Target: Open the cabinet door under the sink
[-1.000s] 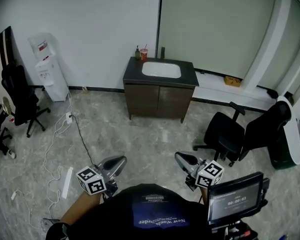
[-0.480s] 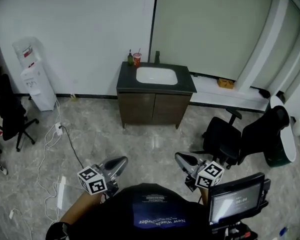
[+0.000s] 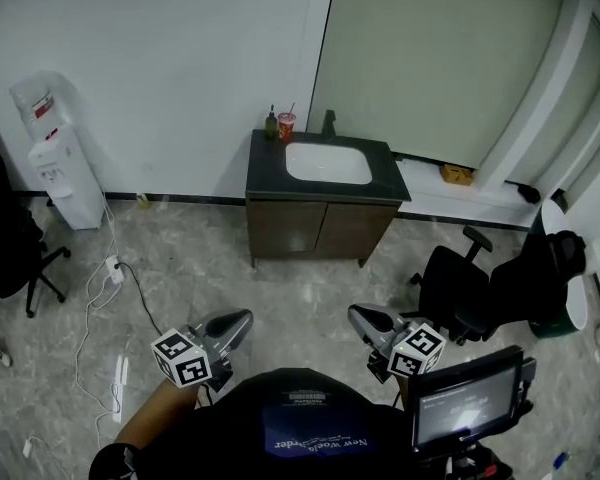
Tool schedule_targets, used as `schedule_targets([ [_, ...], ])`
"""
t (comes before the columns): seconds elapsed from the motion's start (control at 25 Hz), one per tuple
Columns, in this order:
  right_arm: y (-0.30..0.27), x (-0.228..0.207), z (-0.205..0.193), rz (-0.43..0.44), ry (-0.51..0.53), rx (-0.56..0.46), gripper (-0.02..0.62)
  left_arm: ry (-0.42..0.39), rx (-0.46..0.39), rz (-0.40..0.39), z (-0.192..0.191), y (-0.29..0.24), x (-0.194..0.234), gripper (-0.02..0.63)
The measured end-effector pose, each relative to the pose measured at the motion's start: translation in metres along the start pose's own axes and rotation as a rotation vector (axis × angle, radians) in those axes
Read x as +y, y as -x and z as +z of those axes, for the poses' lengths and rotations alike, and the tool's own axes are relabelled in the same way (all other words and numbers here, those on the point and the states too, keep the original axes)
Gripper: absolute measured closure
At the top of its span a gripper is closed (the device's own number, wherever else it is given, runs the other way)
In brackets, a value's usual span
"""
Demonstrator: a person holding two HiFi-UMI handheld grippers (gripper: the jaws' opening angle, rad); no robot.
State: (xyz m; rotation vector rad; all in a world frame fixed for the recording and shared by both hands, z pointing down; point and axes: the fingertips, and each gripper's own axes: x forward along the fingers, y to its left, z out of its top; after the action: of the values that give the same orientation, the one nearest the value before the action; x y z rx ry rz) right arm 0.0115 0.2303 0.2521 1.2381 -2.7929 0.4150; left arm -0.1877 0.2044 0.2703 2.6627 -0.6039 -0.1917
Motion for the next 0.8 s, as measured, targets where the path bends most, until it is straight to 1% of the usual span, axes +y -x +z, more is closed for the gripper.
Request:
schedule_targets([
  [0.24, -0.042, -0.022, 0.006, 0.034, -0.011, 0.014, 0.594, 0.044, 0.001, 0.053, -0.001, 0.003, 0.038, 0.606],
  [0.36, -0.057, -0.041, 0.011, 0.062, -0.009, 0.017, 0.594, 0.040, 0.004, 0.074, 0.004, -0.012, 0.053, 0.606],
  [0.56, -0.068, -0.101, 0.016, 0.109, -0.024, 0.003, 0.594, 0.015, -0.005, 0.135, 0.011, -0.057, 0.073, 0.606],
  [0.68, -0.072, -0.143, 0.030, 0.144, -0.009, 0.002, 0.594, 0.018, -0.028, 0.165, 0.019, -0.096, 0.084, 0.606],
  [0.8, -0.071, -0.185, 0.049, 0.182, 0.010, 0.008, 0.594, 0.021, -0.047, 0.174, 0.029, -0.144, 0.086, 0.606],
])
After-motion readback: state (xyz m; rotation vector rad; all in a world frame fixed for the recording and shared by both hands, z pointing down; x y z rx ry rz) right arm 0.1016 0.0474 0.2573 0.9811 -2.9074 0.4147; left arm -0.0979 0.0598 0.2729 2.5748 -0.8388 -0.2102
